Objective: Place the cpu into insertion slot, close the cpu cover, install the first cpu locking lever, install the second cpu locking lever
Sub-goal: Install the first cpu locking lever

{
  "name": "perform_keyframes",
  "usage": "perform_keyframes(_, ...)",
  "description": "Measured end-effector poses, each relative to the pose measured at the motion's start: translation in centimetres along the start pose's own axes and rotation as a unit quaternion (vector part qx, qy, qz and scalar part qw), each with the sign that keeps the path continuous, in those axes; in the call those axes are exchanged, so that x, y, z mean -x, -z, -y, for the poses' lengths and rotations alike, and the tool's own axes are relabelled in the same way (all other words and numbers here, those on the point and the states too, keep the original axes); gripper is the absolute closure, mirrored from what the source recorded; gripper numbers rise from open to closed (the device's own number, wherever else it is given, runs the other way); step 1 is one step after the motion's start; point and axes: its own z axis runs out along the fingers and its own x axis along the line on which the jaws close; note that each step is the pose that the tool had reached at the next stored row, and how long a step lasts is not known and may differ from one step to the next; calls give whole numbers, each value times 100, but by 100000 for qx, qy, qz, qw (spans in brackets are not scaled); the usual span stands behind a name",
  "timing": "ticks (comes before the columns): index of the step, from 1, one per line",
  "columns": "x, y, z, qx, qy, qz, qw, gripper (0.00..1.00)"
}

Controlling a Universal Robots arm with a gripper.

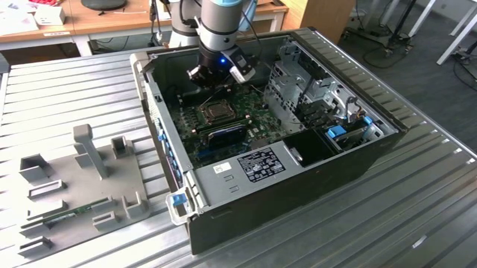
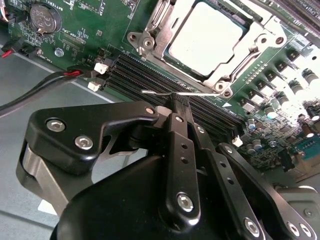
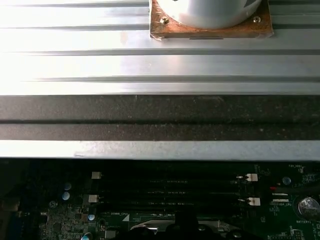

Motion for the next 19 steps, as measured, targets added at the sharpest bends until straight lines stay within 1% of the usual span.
perform_keyframes(10, -1, -9, -11, 6, 2, 0, 100000, 90)
perform_keyframes(14, -3, -33, -5, 210, -7, 15, 100000, 90)
perform_keyframes(19, 7, -48, -1, 232, -1, 8, 100000, 90)
